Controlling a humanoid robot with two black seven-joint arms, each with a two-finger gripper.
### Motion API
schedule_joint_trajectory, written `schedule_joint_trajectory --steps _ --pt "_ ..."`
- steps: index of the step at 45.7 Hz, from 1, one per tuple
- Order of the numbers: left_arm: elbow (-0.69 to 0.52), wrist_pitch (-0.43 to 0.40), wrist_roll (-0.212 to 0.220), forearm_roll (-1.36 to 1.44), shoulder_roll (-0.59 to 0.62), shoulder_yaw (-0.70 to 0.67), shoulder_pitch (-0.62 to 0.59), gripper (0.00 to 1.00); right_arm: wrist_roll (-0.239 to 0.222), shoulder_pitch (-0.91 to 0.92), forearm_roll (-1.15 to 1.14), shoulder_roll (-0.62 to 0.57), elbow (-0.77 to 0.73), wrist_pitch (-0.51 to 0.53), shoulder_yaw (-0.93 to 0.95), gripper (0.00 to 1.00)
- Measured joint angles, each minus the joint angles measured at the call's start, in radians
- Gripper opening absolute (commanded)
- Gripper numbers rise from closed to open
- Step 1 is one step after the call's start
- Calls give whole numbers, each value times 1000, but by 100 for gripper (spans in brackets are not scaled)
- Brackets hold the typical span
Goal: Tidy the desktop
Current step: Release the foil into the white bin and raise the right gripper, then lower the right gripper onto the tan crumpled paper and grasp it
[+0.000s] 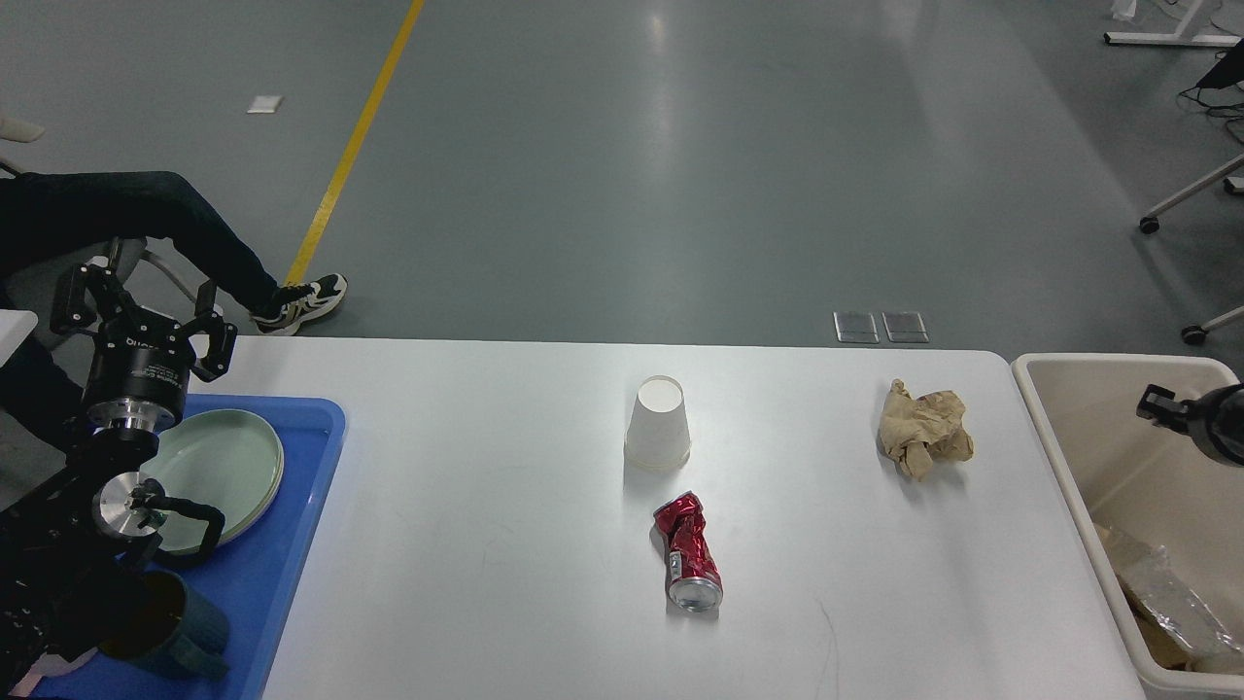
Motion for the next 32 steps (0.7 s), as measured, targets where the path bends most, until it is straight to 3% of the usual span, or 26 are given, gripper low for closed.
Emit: schedule_joint_trajectory --steps 5,13,17,25,28,32 --pt "0 0 0 0 0 0 0 96 -3 116 -8 44 77 8 -20 100" --pt "0 0 0 0 0 0 0 96 -6 336 -13 214 239 35 -148 100" --pt "0 0 0 0 0 0 0 96 -1 483 -10 268 354 137 -181 100" --pt "0 0 0 0 0 0 0 96 3 714 -1 306 492 454 -162 100" --pt "0 0 0 0 0 0 0 96 3 710 -1 308 490 494 -144 100" --pt "0 0 0 0 0 0 0 96 3 608 -2 307 434 466 -131 100"
